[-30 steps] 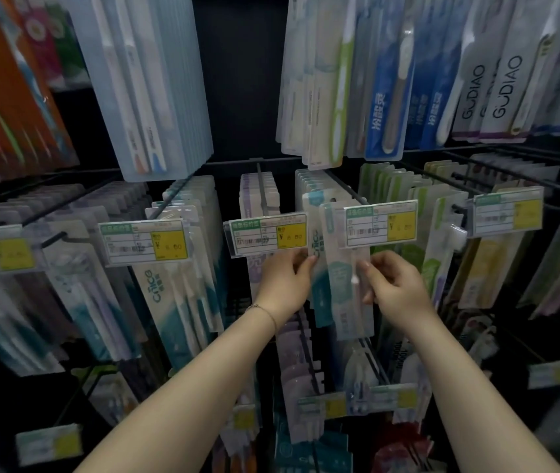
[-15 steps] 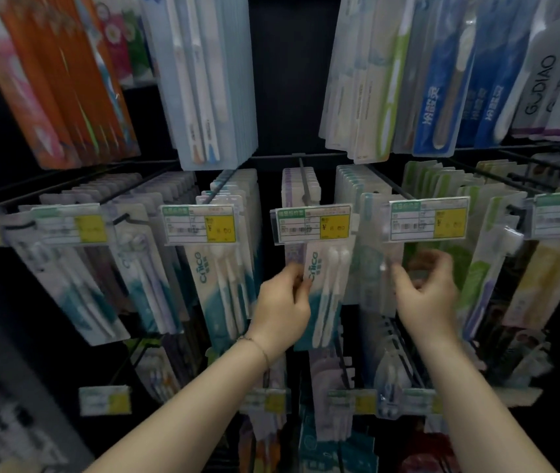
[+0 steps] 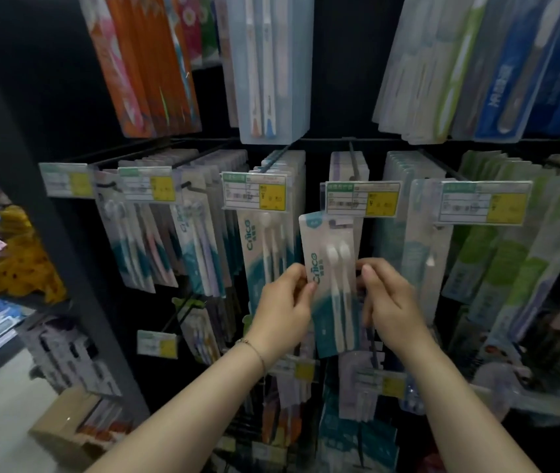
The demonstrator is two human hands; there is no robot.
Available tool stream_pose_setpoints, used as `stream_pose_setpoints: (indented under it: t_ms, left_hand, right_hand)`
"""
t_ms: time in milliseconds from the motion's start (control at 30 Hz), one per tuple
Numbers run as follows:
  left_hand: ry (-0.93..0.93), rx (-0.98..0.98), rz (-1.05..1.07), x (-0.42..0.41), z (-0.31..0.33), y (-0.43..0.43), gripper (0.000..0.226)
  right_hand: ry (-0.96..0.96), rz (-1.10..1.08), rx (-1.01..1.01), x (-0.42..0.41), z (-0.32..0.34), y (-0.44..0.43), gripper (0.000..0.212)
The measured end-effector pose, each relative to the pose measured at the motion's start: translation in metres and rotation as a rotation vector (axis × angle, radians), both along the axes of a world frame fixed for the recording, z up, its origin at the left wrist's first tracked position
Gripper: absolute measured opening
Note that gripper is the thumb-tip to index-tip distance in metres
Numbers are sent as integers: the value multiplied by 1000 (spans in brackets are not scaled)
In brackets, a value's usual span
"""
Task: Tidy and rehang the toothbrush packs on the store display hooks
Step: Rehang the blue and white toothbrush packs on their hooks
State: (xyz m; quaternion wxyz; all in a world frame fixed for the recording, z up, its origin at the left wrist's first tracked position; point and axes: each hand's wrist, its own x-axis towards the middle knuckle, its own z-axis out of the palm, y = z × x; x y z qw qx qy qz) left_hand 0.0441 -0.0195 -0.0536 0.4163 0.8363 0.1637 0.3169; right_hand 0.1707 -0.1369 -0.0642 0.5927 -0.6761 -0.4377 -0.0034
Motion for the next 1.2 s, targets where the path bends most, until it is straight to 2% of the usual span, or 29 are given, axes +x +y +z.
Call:
stream_pose_setpoints:
  t_ms: [133, 333, 567, 1200]
  left_hand:
    - [-24, -102, 38, -11, -5, 2, 15]
    - [-61, -216, 40, -23, -9, 12, 10]
    - [-120, -352, -29, -39, -2, 39, 17]
    - [-121, -354, -183, -45, 20, 88, 19]
  right_hand:
    - [-9, 3, -88, -8, -1, 8, 21]
    - [-74, -8, -158, -11, 2, 23, 21]
    - [-157, -61, -165, -29, 13, 50, 18]
    - [-168, -178, -100, -51, 38, 86, 20]
